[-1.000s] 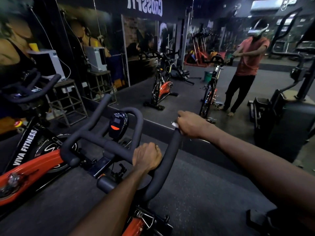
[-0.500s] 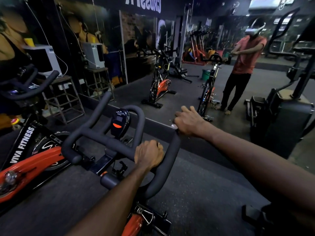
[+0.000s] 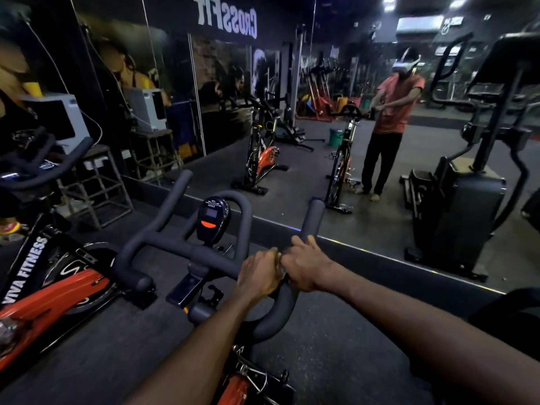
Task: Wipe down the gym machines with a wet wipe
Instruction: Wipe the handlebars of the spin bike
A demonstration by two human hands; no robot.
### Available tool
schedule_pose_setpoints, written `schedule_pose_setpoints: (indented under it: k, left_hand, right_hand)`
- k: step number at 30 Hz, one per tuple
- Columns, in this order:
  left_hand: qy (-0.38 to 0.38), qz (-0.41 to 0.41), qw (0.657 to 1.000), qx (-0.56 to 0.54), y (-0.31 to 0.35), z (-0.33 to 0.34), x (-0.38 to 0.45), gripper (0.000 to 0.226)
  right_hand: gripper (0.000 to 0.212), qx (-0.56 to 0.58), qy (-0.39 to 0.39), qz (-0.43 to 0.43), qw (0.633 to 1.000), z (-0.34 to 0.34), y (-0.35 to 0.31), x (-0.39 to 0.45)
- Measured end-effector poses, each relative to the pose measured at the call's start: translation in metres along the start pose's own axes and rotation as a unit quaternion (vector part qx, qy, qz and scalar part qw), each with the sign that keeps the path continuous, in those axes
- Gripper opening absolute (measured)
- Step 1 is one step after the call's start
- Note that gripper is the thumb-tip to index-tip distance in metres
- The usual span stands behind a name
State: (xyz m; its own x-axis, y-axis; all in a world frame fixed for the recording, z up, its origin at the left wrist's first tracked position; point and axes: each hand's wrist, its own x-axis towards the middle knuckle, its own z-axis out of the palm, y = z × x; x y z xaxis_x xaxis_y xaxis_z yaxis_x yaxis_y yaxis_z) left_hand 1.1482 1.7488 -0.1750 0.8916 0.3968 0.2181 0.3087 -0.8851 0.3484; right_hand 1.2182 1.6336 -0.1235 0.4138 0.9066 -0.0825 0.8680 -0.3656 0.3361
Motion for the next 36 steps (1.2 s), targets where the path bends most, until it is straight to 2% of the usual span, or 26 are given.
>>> schedule_pose_setpoints:
  k: [3, 6, 9, 10, 12, 14, 17, 20, 22, 23, 25, 27, 29, 31, 33, 35, 36]
  left_hand:
    - [-0.002, 0.087, 0.996, 0.000, -0.013, -0.005, -0.010, 0.018]
    - [0.029, 0.112, 0.993, 0.034, -0.035, -0.007, -0.020, 0.021]
    - [0.075, 0.097, 0.991, 0.052, -0.047, -0.018, -0.031, 0.037]
    - [0.084, 0.079, 0.992, 0.054, -0.050, -0.021, -0.034, 0.038]
    - [0.095, 0.039, 0.993, 0.052, -0.057, -0.028, -0.040, 0.036]
    - [0.094, -0.004, 0.995, 0.032, -0.065, -0.029, -0.044, 0.033]
    - [0.089, -0.046, 0.994, -0.031, -0.070, -0.027, -0.050, 0.024]
    - [0.082, -0.076, 0.990, -0.086, -0.067, -0.028, -0.052, 0.017]
    - [0.074, -0.078, 0.990, -0.094, -0.067, -0.028, -0.054, 0.017]
    - [0.074, -0.075, 0.990, -0.093, -0.065, -0.028, -0.054, 0.016]
    - [0.073, -0.075, 0.990, -0.093, -0.066, -0.028, -0.054, 0.015]
    - [0.072, -0.085, 0.989, -0.095, -0.067, -0.028, -0.055, 0.019]
    - [0.074, -0.088, 0.989, -0.096, -0.067, -0.028, -0.056, 0.021]
    - [0.084, -0.091, 0.987, -0.098, -0.068, -0.028, -0.056, 0.019]
    - [0.088, -0.093, 0.987, -0.099, -0.068, -0.028, -0.055, 0.017]
    - [0.086, -0.095, 0.987, -0.101, -0.067, -0.028, -0.056, 0.017]
    - [0.089, -0.096, 0.986, -0.102, -0.067, -0.028, -0.057, 0.017]
  right_hand:
    - [0.026, 0.006, 0.025, 0.052, 0.998, -0.006, 0.003, 0.002]
    - [0.036, 0.030, -0.022, 0.039, 0.999, -0.003, -0.020, 0.003]
    - [0.042, 0.176, -0.083, 0.076, 0.978, -0.007, -0.024, 0.010]
    - [0.041, 0.241, -0.078, 0.101, 0.962, -0.010, -0.018, 0.015]
    - [0.035, 0.350, -0.021, 0.133, 0.927, -0.013, -0.012, 0.023]
    - [0.023, 0.389, 0.016, 0.138, 0.911, -0.009, -0.021, 0.028]
    - [0.027, 0.329, -0.014, 0.110, 0.938, -0.005, -0.044, 0.027]
    - [0.036, 0.206, -0.110, 0.092, 0.968, -0.021, -0.042, 0.024]
    - [0.020, 0.189, -0.139, 0.099, 0.967, -0.029, -0.036, 0.030]
    - [0.012, 0.196, -0.125, 0.113, 0.966, -0.031, -0.033, 0.034]
    - [0.026, 0.207, -0.063, 0.113, 0.970, -0.030, -0.041, 0.044]
    - [0.019, 0.217, -0.009, 0.100, 0.971, -0.027, -0.056, 0.048]
    - [0.023, 0.202, 0.002, 0.090, 0.975, -0.019, -0.063, 0.047]
    - [0.020, 0.179, -0.049, 0.082, 0.979, -0.016, -0.057, 0.039]
    - [0.003, 0.155, -0.106, 0.079, 0.979, -0.019, -0.045, 0.031]
    - [0.012, 0.118, -0.154, 0.084, 0.977, -0.026, -0.038, 0.027]
    - [0.012, 0.110, -0.149, 0.087, 0.979, -0.031, -0.038, 0.025]
